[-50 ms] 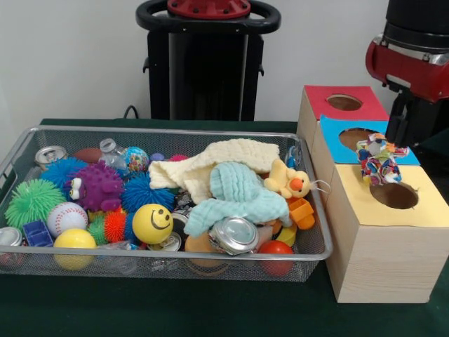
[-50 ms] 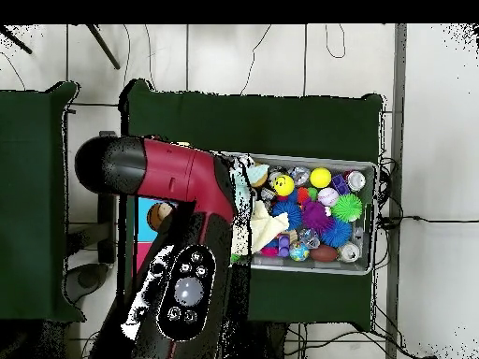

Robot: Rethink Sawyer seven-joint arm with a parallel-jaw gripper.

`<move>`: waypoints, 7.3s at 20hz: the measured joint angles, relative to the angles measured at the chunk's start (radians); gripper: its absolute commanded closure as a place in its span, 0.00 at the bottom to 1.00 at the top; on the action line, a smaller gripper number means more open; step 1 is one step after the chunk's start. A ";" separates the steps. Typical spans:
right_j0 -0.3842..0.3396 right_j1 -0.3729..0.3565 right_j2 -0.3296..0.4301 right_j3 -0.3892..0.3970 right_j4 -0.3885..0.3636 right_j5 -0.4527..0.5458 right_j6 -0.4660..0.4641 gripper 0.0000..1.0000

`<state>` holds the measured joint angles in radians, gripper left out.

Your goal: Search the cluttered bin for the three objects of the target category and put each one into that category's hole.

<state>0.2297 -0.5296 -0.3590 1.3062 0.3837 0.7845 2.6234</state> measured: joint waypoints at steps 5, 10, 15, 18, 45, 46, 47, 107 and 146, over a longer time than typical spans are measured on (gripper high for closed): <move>0.000 -0.025 0.000 0.036 0.000 0.000 0.000 1.00; 0.000 -0.039 0.000 0.059 0.000 0.000 0.000 1.00; 0.001 -0.045 0.000 0.083 0.000 0.000 0.000 1.00; 0.002 -0.045 0.000 0.098 0.000 0.000 0.000 1.00; 0.003 -0.001 0.038 0.126 0.001 -0.022 0.000 1.00; 0.003 0.004 0.039 0.126 0.001 -0.028 0.000 1.00; 0.003 0.012 0.039 0.126 0.001 -0.036 0.000 1.00; 0.009 0.168 0.042 -0.045 0.013 -0.055 0.000 1.00; 0.012 0.100 0.042 -0.047 0.036 0.066 0.000 1.00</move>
<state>0.2421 -0.4292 -0.3170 1.2590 0.4196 0.8508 2.6234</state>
